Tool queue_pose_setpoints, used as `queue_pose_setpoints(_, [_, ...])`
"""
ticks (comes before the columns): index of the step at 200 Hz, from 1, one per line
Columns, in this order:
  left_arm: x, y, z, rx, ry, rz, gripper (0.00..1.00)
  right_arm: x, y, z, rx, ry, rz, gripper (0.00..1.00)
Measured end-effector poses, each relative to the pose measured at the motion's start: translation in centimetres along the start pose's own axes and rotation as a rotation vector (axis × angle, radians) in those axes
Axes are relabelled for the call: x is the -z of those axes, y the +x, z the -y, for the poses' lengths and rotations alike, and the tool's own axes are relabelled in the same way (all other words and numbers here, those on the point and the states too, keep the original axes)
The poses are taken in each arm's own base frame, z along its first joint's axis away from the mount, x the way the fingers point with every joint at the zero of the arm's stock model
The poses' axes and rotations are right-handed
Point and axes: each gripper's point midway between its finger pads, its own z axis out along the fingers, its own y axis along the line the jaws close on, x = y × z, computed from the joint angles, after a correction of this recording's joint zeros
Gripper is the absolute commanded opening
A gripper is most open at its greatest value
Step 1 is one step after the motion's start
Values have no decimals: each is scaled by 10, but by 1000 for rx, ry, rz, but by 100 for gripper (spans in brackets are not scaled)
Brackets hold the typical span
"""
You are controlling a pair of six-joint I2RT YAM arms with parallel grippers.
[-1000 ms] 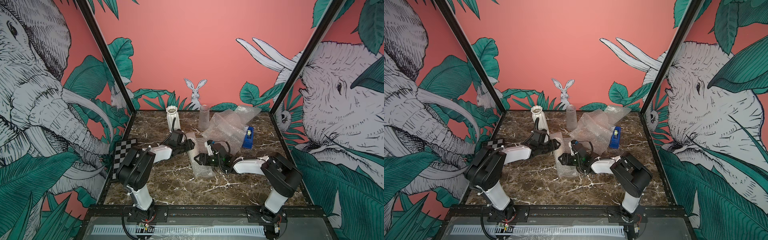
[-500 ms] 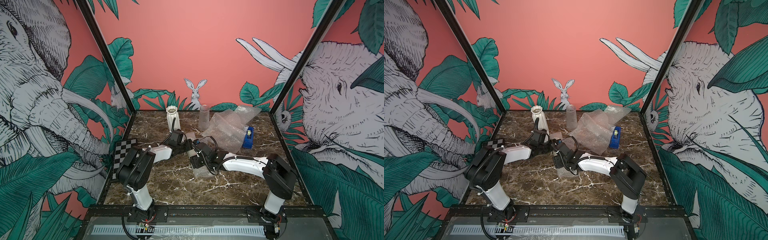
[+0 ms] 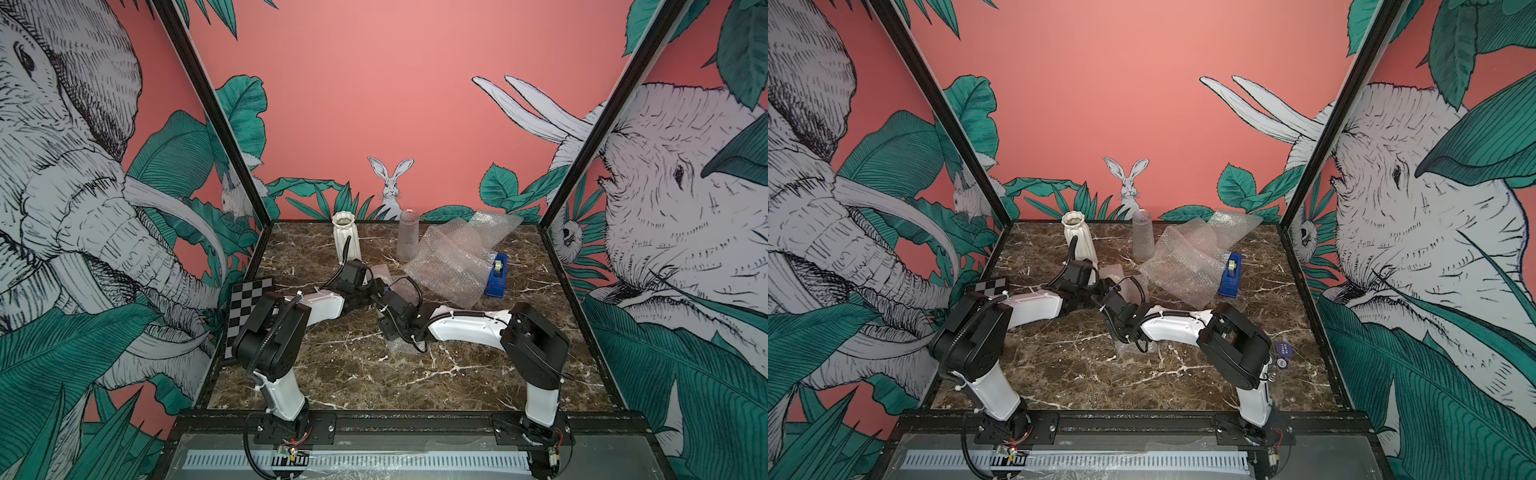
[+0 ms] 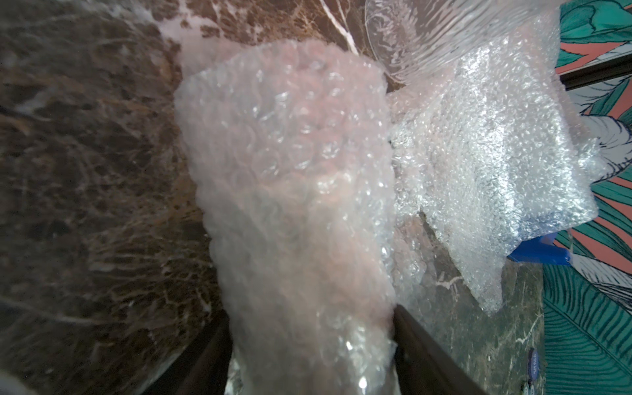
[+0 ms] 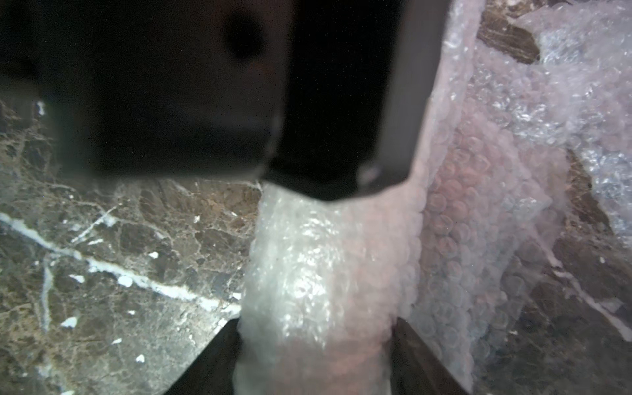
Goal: Wrap vases in bubble wrap
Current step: Wrap the vase in bubble wrap.
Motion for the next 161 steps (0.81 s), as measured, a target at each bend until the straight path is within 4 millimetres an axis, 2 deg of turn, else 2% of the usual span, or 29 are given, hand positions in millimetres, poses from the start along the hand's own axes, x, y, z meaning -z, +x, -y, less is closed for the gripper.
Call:
queue_pose_setpoints(23, [1, 1, -2, 8, -13, -7, 82, -1, 0, 0, -23, -20, 11, 51])
queue_pose_setpoints(62, [6, 0, -3, 8, -28, -4, 99, 1, 2, 2, -161, -173, 55, 48])
queue_pose_setpoints(104, [21, -12, 9, -18, -4, 43, 99, 0, 3, 2, -403, -389, 107, 46])
queue_pose_setpoints(161, [18, -12, 10, -27, 8, 39, 85, 0, 3, -4, -672, -619, 157, 45])
